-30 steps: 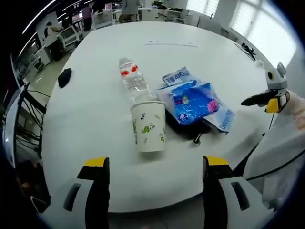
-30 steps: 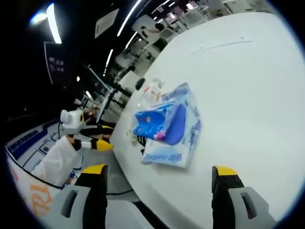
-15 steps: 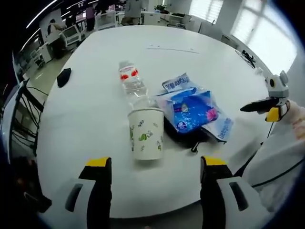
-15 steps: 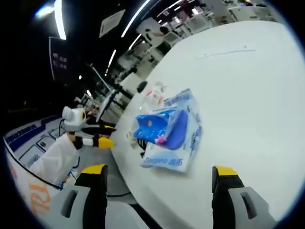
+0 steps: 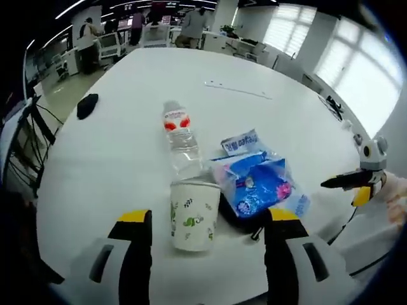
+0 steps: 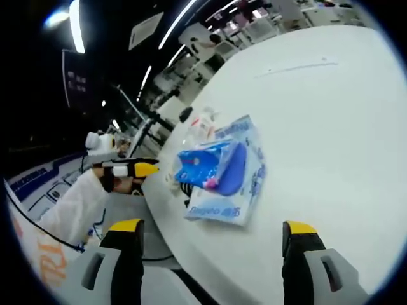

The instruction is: Arrange the tabletop items into an orderly group along one side of the table until the central work area is clear of visible clutter.

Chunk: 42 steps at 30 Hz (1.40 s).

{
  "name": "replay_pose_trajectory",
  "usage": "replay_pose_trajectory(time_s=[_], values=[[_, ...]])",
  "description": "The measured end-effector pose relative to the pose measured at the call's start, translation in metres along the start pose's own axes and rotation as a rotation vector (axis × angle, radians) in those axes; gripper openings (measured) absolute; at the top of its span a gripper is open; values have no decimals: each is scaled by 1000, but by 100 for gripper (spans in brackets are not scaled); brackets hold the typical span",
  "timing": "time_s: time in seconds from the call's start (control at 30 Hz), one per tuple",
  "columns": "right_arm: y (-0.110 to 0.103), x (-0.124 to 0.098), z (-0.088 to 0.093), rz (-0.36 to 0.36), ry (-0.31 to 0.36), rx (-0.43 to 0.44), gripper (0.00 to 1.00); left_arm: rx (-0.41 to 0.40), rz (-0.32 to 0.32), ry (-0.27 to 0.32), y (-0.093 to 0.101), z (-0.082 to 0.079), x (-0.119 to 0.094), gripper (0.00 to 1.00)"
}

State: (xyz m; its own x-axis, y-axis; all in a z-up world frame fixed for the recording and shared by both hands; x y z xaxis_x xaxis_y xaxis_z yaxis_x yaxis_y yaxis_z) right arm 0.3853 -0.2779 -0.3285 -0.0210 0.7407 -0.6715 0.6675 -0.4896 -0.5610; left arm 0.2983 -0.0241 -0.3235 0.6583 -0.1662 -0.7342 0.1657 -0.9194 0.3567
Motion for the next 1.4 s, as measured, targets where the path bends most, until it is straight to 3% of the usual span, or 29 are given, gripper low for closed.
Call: replay_pose_trajectory(time_s=[0.33, 0.73, 1.07, 1.2, 1.4], values=[[4, 0, 1, 16, 4, 22, 91, -21, -18, 55, -3, -25, 8, 70], [10, 0, 4, 33, 3, 55, 89, -37, -15, 60, -5, -49, 31, 64], [9, 4, 0, 7, 22, 84, 89, -55, -37, 61, -34, -74, 48, 60], [10, 6, -1, 9, 16, 82, 89, -61, -35, 59, -34, -78, 55, 59], [12, 6, 2, 11, 3, 92, 88, -64, -33, 48, -48, -94, 79, 56]])
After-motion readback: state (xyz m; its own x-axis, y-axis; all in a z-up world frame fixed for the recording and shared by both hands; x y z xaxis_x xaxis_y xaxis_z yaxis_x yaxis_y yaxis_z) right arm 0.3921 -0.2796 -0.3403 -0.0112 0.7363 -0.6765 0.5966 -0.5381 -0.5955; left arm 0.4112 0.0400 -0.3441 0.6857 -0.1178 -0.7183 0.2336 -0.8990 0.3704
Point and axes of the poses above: the point that each gripper's makers call its tool centre point, and the gripper's own axes: x roughly forward along the fingers, y roughly to its right, z roughly out of its underside, the point moved 2 cm from there along -x, roughly backward along the fingers, and after that the axes turned 10 degrees about z, right-handed, at the moved point
